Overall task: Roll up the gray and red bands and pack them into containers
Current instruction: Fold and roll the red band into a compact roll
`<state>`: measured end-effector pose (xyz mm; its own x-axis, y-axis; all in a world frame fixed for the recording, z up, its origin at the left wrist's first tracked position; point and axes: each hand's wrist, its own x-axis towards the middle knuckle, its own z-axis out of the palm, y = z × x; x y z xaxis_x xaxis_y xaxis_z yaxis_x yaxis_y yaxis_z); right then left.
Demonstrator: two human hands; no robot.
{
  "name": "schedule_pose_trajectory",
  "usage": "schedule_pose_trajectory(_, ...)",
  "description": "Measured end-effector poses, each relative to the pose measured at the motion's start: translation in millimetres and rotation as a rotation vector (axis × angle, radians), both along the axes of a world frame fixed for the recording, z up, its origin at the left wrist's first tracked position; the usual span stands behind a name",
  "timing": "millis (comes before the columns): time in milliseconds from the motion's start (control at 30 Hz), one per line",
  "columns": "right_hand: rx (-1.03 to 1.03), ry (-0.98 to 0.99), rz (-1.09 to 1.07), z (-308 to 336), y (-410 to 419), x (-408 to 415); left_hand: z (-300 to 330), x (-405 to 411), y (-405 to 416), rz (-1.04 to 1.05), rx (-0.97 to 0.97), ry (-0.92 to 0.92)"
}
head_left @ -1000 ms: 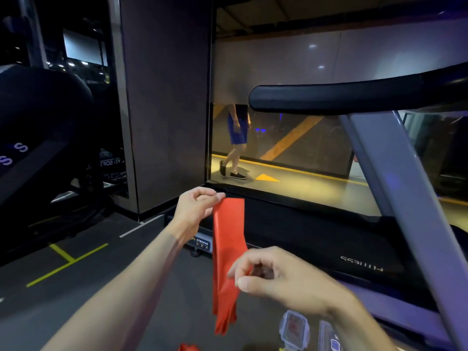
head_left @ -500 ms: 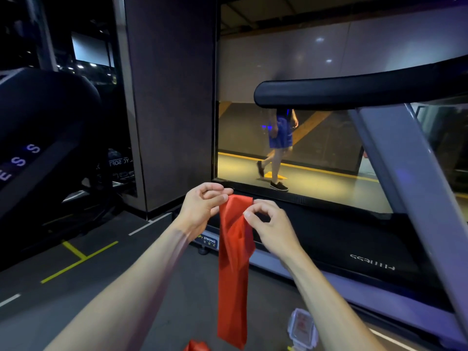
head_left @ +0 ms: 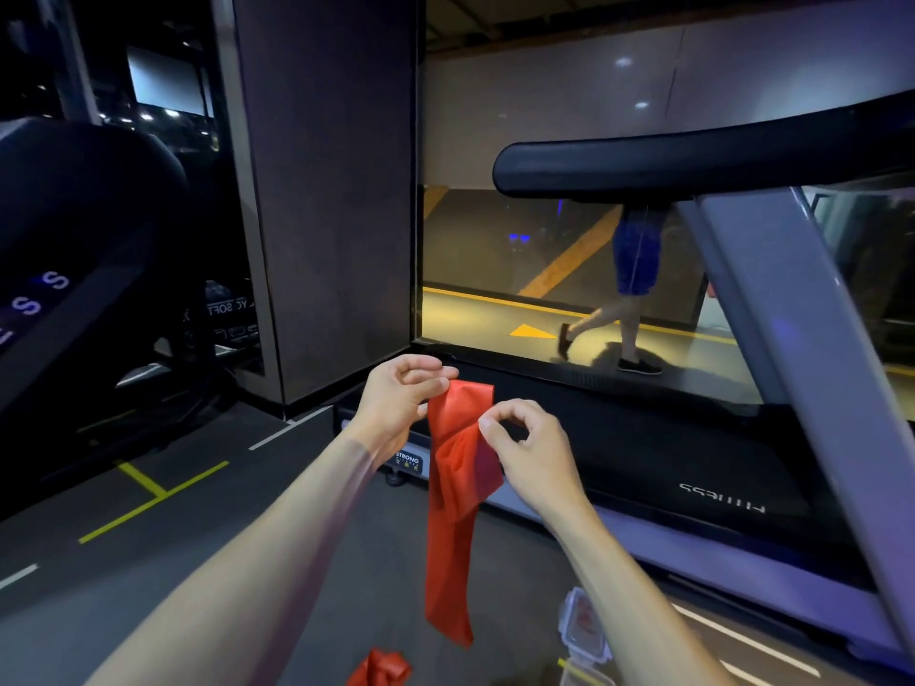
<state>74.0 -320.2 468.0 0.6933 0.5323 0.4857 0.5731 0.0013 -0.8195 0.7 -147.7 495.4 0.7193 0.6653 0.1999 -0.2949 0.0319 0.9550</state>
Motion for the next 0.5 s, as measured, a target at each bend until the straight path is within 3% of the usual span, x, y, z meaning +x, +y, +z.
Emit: schedule_pose_trajectory(500, 0.037, 0.083, 0.082, -4.9, -1.4, -5.0, -6.1, 2.7, -8.5, -0.001, 0.097, 0.050)
